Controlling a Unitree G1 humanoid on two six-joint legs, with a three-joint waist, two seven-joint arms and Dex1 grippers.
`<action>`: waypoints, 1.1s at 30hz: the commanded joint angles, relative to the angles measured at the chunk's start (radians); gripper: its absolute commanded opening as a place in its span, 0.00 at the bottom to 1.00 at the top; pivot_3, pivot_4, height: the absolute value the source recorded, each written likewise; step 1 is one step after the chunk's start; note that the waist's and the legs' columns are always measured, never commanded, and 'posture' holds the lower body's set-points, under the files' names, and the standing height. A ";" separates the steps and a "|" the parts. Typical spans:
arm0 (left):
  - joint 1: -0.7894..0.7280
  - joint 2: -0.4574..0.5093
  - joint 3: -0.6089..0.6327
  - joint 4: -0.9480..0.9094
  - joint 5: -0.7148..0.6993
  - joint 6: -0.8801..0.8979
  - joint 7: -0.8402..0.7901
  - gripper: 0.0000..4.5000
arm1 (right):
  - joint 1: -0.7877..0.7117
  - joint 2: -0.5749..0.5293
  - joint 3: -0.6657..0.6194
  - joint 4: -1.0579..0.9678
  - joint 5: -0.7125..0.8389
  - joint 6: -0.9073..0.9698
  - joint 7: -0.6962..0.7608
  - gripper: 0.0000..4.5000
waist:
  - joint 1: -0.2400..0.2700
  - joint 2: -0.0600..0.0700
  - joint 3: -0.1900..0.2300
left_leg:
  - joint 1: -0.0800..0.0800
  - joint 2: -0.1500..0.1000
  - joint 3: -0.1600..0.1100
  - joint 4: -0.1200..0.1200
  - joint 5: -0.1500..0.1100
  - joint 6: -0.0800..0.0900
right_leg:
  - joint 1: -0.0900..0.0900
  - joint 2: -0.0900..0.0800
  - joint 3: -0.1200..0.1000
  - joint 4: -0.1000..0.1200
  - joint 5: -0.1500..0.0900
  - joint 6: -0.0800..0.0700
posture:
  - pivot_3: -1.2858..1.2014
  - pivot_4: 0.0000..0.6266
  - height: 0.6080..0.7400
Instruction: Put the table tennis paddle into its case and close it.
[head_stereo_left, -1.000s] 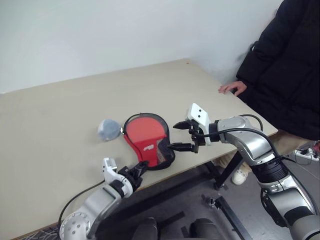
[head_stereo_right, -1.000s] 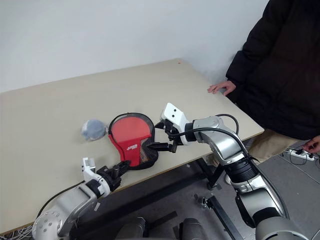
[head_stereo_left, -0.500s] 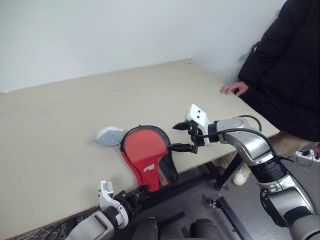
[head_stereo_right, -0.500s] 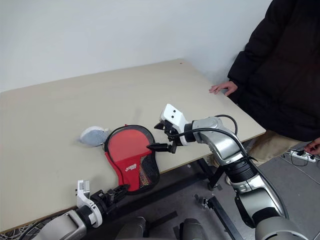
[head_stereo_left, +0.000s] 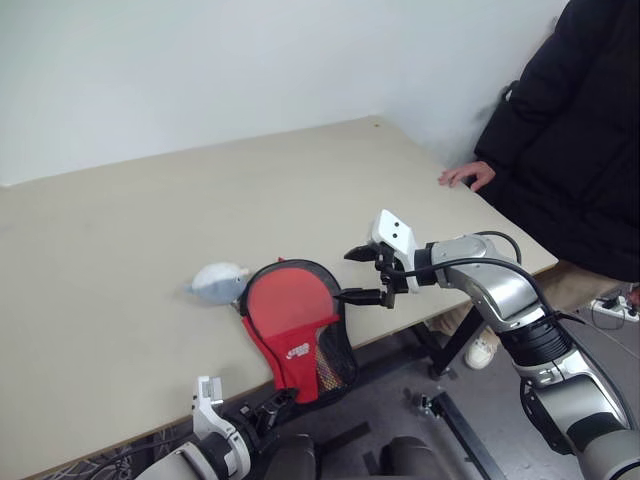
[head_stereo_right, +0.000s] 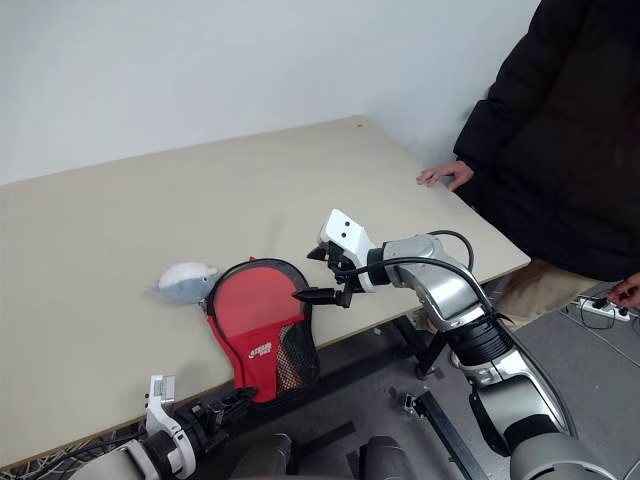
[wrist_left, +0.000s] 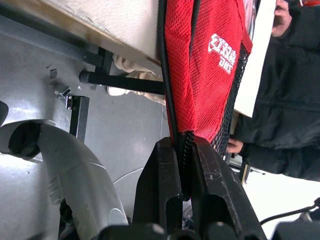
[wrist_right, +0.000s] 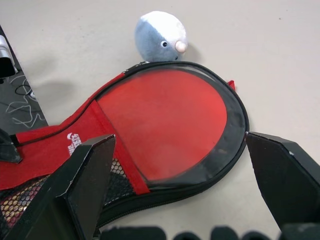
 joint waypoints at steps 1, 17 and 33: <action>-0.016 0.031 0.006 -0.008 0.006 0.001 -0.041 0.07 | -0.029 0.010 -0.010 0.000 -0.009 -0.020 -0.007 1.00 | 0.000 0.000 0.000 | 0.000 0.000 0.000 0.000 0.000 0.000 | 0.000 0.000 0.000 0.000 0.000 0.000 | 0.52 0.00 1.00; 0.058 0.269 0.312 0.079 0.100 0.136 -0.447 0.91 | -0.046 0.071 -0.003 0.060 -0.039 -0.048 -0.017 1.00 | -0.001 -0.001 0.001 | 0.001 0.002 0.010 -0.001 0.000 0.001 | -0.004 0.000 0.006 0.001 0.000 0.000 | 0.52 0.00 1.00; -0.435 0.384 0.416 0.237 0.867 -0.067 -0.750 0.99 | -0.147 0.273 -0.004 0.328 -0.087 -0.154 -0.087 1.00 | -0.002 -0.002 0.000 | 0.001 0.007 0.015 -0.003 0.000 0.001 | -0.007 0.004 0.007 0.002 0.004 0.000 | 0.52 0.00 1.00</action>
